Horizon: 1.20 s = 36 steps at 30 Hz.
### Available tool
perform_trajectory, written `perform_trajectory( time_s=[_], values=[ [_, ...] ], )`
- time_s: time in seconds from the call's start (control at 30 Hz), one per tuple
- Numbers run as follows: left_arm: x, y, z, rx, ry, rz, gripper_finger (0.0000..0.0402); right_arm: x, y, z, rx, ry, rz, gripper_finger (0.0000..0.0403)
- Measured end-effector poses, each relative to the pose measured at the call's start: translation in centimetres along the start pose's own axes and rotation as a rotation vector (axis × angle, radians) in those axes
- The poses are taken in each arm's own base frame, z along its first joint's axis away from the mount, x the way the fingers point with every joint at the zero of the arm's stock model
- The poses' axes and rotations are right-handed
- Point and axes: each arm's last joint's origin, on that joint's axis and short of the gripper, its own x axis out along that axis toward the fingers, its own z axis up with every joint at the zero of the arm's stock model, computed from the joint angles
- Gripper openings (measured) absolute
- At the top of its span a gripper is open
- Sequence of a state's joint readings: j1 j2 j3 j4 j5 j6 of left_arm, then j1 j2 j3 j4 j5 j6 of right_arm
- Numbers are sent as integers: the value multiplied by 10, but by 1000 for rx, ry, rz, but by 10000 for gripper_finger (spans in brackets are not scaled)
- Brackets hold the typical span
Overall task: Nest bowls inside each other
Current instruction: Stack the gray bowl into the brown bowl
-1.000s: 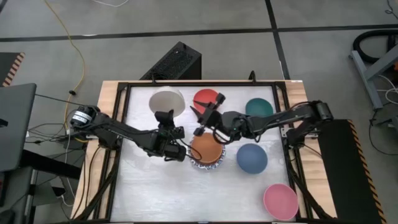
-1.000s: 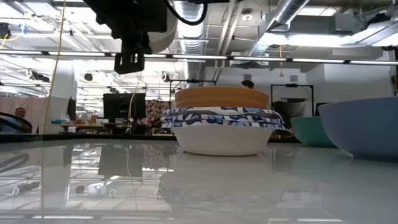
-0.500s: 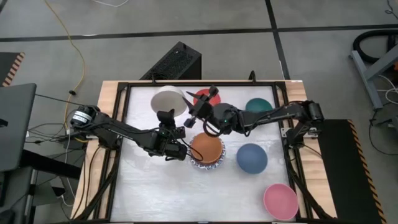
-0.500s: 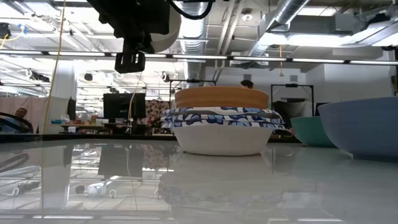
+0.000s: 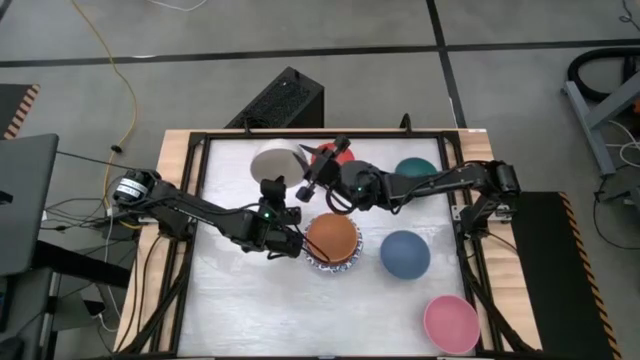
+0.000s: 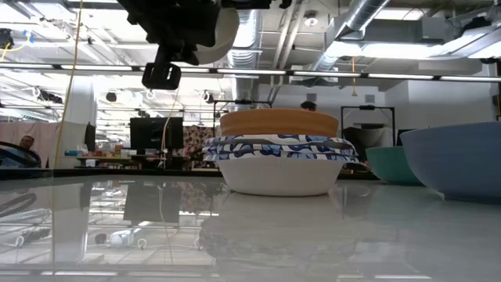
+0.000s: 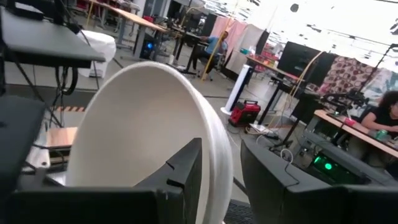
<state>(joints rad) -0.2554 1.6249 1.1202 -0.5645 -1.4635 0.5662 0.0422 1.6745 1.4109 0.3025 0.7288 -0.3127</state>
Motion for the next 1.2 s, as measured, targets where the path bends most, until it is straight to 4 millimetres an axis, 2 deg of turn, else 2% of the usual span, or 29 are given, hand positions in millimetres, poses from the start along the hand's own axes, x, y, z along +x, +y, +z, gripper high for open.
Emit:
perform_trajectory(
  time_s=[0.3, 0.43, 0.63, 0.8, 0.97, 1.2],
  values=[
    [0, 2, 4, 79, -18, -11, 0, 3, -3, -9, 19, 69, -2, 115],
    [0, 1, 4, 83, -27, -25, 0, 5, -5, -12, 47, 93, -8, 86],
    [0, 1, 5, 80, -40, -41, 0, 5, -5, -14, 52, 111, -17, 20],
    [0, -1, 6, 83, -92, -106, 6, 5, -4, -20, 49, 157, -13, 11],
    [0, -3, 6, 96, -128, -154, 40, 5, -4, -25, 64, 192, 6, 8],
    [0, -4, 4, 141, -113, -148, 119, 4, -2, -25, 67, 196, 24, 7]
  ],
)
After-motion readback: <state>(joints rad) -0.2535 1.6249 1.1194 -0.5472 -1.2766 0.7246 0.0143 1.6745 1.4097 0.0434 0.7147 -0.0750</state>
